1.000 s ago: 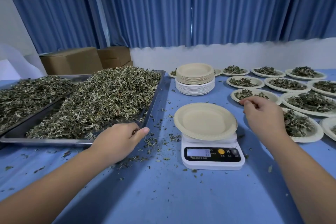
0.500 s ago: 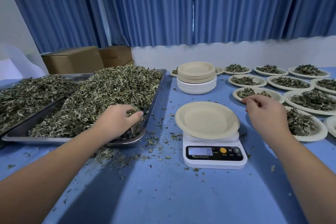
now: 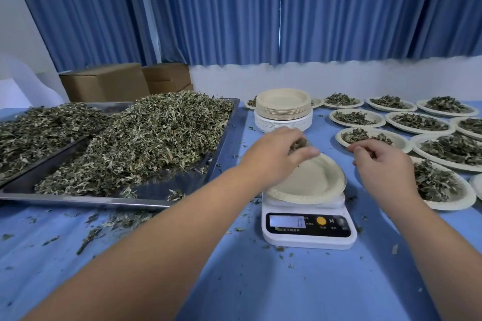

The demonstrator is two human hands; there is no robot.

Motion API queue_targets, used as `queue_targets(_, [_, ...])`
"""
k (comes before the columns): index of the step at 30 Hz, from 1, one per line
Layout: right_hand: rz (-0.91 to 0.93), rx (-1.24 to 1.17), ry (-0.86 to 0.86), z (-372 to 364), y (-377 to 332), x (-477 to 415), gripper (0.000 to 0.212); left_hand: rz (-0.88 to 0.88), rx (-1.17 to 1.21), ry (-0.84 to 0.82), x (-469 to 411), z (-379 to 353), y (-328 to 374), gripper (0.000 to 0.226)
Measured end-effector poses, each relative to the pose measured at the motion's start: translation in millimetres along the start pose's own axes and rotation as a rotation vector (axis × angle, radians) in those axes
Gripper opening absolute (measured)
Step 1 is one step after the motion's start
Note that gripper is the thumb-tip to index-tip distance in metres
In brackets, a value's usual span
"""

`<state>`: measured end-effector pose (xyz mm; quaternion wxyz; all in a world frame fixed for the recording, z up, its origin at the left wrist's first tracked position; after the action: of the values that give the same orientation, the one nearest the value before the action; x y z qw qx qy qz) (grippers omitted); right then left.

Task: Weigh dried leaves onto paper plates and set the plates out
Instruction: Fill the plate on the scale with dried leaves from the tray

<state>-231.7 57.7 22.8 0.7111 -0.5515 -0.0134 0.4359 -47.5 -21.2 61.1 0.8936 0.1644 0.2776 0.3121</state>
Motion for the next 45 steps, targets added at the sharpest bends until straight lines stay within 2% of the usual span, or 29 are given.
queue_targets(4, [0.012,-0.001,-0.005,-1.6,-2.3,-1.3,0.020,-0.075,-0.038,-0.179,8.6,-20.1,2.4,0.045])
queue_targets(8, [0.010,0.001,-0.008,-3.0,-3.3,-2.3,0.020,-0.089,0.061,-0.135,17.7,-3.9,0.5,0.053])
queue_targets(10, [0.010,-0.004,-0.010,-3.2,-3.4,-2.3,0.021,-0.059,0.036,-0.042,16.9,15.3,-10.2,0.057])
queue_targets(13, [0.001,-0.019,-0.003,-2.5,-4.1,-2.5,0.021,0.063,-0.109,0.151,16.6,51.2,-46.8,0.043])
queue_targets(15, [-0.001,-0.013,0.000,-1.8,-4.5,-2.4,0.021,0.188,-0.156,0.177,20.5,66.9,-81.8,0.033])
queue_targets(18, [-0.005,-0.008,0.000,-0.9,-3.1,-2.3,0.022,0.365,-0.337,0.041,34.4,74.8,-132.2,0.031])
queue_targets(20, [-0.003,-0.007,0.000,-1.2,-2.7,-2.4,0.021,0.454,-0.467,-0.051,45.8,76.8,-157.7,0.039])
queue_targets(22, [-0.006,-0.008,0.000,-2.0,-2.8,-2.7,0.020,0.503,-0.472,-0.081,55.3,78.8,-172.7,0.044])
queue_targets(25, [-0.011,0.006,-0.004,-3.1,-2.4,-3.0,0.020,0.420,-0.366,0.012,59.3,82.4,-166.6,0.036])
queue_targets(28, [-0.003,0.015,-0.006,-3.6,-3.1,-3.4,0.020,0.158,-0.318,0.061,53.1,78.2,-129.8,0.032])
queue_targets(30, [0.008,0.018,-0.007,-3.7,-3.9,-3.2,0.020,0.003,-0.337,-0.041,50.4,64.3,-105.0,0.037])
queue_targets(32, [0.015,0.018,-0.009,-3.7,-3.8,-2.8,0.020,-0.083,-0.517,-0.224,48.7,43.5,-92.6,0.045])
queue_targets(34, [0.013,0.010,-0.013,-3.9,-2.6,-2.8,0.021,-0.105,-0.740,-0.442,50.1,22.4,-89.5,0.051])
queue_targets(35, [0.011,0.003,-0.015,-4.2,-2.1,-2.9,0.021,-0.086,-0.771,-0.521,51.1,14.6,-88.8,0.053])
queue_targets(38, [0.012,-0.001,-0.017,-5.1,-2.0,-2.9,0.021,-0.041,-0.677,-0.581,50.3,2.5,-85.9,0.052])
queue_targets(42, [0.015,0.004,-0.021,-5.7,-1.8,-3.9,0.021,0.034,-0.628,-0.645,47.4,-2.9,-87.3,0.063])
queue_targets(45, [0.013,0.012,-0.022,-5.4,-0.3,-4.9,0.021,0.026,-0.628,-0.661,46.1,-3.6,-85.1,0.054])
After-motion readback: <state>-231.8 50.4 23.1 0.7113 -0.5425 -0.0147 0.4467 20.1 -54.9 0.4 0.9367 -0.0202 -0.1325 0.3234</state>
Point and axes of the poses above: each hand's wrist, its own x-axis away from the middle knuckle, its own z-axis out of the back of the hand, y = z × x, the point moved 6 cm from there along -x, towards the middle knuckle, and after that the axes turned 1 degree about y, right-handed, at the moved point
